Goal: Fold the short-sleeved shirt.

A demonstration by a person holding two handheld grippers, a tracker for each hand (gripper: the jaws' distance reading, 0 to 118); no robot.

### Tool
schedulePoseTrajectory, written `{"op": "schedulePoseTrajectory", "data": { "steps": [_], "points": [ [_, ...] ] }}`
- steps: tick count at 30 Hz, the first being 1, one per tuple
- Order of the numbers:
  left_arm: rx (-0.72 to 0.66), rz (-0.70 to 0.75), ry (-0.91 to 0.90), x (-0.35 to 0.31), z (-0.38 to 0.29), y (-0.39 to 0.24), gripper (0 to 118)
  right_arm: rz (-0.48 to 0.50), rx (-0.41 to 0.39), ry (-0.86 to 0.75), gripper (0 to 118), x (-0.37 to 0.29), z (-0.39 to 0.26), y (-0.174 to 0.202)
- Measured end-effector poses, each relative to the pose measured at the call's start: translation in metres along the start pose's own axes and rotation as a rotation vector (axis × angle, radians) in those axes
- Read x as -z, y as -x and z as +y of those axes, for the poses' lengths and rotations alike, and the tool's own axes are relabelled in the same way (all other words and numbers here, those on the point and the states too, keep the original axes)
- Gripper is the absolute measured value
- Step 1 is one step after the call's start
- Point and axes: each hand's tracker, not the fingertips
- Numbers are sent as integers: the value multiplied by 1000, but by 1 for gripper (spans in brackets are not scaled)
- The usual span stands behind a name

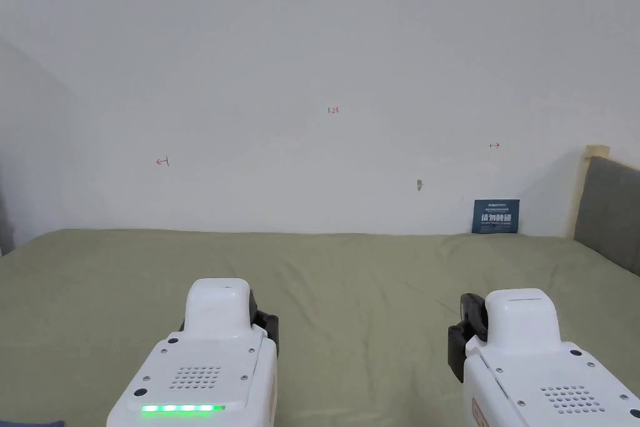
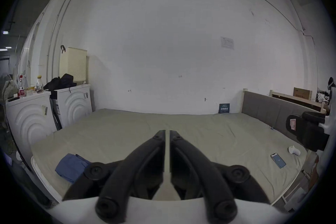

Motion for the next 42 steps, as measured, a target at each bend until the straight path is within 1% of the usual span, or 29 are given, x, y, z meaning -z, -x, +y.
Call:
{"op": "schedulePoseTrajectory", "data": {
  "steps": [1, 2, 3, 4, 5, 6, 9, 11, 13, 15, 16, 18, 19, 21, 24, 26, 28, 32, 33, 35, 37, 40, 41, 42],
  "points": [
    [13, 14, 9, 2, 1, 0, 66, 5, -5, 0, 63, 1, 1, 0],
    [24, 69, 39, 5, 2, -1, 100, 2, -6, -1, 106, 2, 1, 1],
    [24, 68, 57, 7, 2, -1, 118, 1, -6, 2, 115, 5, 2, 3],
    [20, 52, 38, 8, 1, 1, 118, -4, -6, 22, 115, 9, 2, 3],
    [-3, 41, 11, 5, 0, 3, 118, -42, -18, -67, 118, 5, 2, 1],
    [-7, 50, 11, 3, 2, 4, 118, -21, -6, -16, 118, 7, -2, 2],
    [1, 54, 13, 2, 5, 4, 118, -14, -4, -16, 118, 9, -7, 3],
    [57, 69, 1, -1, 5, 4, 118, -9, -1, -12, 118, 3, 3, 4],
    [62, 54, -11, -5, 5, 5, 118, -7, 4, -13, 118, 1, 4, 5],
    [49, 36, 44, -4, 10, 4, 118, -2, 4, -15, 118, -1, 5, 6],
    [41, 58, 81, -4, 11, 2, 118, -1, 5, -14, 118, -1, 6, 6],
    [55, 76, 99, 0, 15, 0, 118, 4, 7, -11, 118, -3, 7, 7],
    [63, 67, 103, -1, 16, 0, 118, 6, 8, -6, 118, -3, 8, 7],
    [71, 2, 111, -3, 17, 0, 118, 7, 11, -4, 118, -4, 8, 7],
    [-99, -67, 60, -9, 21, 10, 118, 4, 18, 9, 118, -3, 6, 4],
    [-181, -114, 79, -10, 27, 18, 118, 4, 22, 11, 118, -4, 5, 2],
    [-180, -96, 101, -12, 34, 20, 118, 7, 25, 15, 118, -5, 5, 0],
    [-156, -58, 85, -11, 37, 20, 118, 7, 35, 12, 118, -6, 5, -1],
    [-144, -20, 104, -9, 38, 18, 118, 9, 39, 12, 118, -6, 5, -1],
    [-92, 47, 83, -7, 34, 15, 118, 12, 48, 14, 118, -6, 4, -1],
    [-34, 37, 100, -4, 34, 14, 118, 17, 53, 17, 118, -6, 4, -1],
    [-65, 83, 98, 1, 35, 11, 118, 21, 47, 25, 118, -6, 2, -1],
    [-107, 107, 98, 3, 35, 13, 118, 21, 47, 27, 118, -6, 2, 0],
    [-147, 95, 81, 2, 36, 16, 118, 23, 48, 30, 118, -6, 1, 0]
  ]
}}
